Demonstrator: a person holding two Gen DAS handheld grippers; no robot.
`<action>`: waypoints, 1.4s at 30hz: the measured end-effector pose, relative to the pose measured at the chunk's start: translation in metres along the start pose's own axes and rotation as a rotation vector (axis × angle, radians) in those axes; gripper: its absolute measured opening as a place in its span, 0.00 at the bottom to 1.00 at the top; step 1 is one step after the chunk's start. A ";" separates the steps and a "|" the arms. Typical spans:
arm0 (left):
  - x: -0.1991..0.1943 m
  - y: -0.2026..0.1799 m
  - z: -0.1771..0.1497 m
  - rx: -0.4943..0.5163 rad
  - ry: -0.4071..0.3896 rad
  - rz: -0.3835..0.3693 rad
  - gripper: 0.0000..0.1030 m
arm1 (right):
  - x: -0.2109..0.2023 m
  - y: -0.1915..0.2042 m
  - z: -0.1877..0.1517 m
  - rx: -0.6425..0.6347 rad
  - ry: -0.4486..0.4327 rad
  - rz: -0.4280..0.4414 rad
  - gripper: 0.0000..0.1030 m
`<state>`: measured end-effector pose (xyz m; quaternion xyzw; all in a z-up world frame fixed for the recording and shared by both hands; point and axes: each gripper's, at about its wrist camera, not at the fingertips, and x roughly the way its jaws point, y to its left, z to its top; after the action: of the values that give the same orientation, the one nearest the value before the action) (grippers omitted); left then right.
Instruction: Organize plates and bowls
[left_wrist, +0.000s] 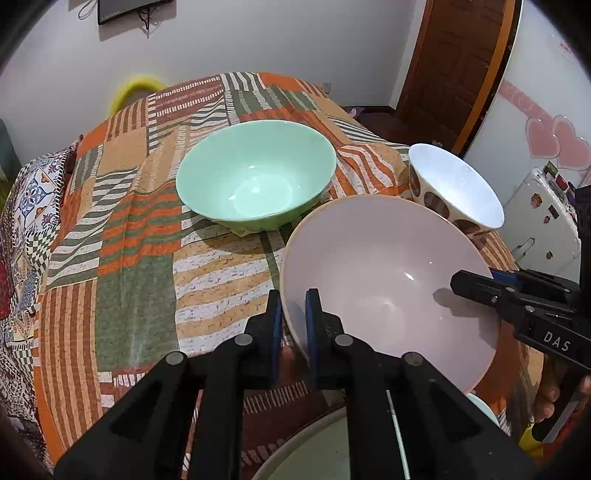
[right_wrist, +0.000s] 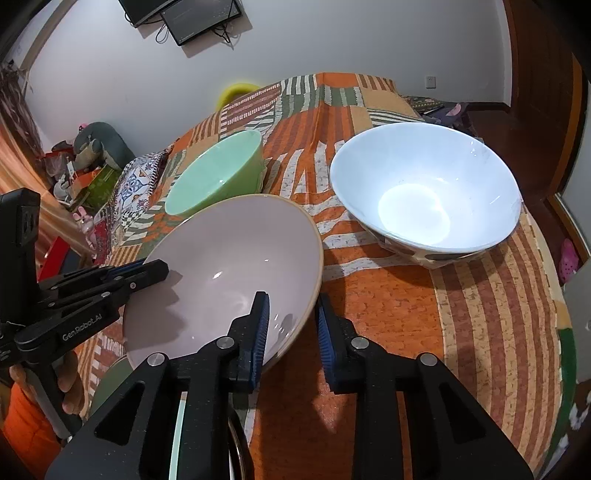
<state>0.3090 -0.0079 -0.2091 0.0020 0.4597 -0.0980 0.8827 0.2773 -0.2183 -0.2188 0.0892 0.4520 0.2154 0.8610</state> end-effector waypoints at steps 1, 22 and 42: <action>-0.001 0.000 0.000 -0.003 0.001 -0.003 0.11 | -0.001 0.001 0.000 0.002 -0.001 0.001 0.21; -0.099 0.003 -0.028 -0.043 -0.130 0.031 0.11 | -0.041 0.051 0.002 -0.080 -0.081 0.039 0.21; -0.213 0.065 -0.107 -0.180 -0.244 0.175 0.11 | -0.039 0.159 -0.032 -0.253 -0.058 0.195 0.21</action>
<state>0.1145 0.1020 -0.1031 -0.0488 0.3539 0.0211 0.9338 0.1857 -0.0956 -0.1524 0.0297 0.3854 0.3507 0.8530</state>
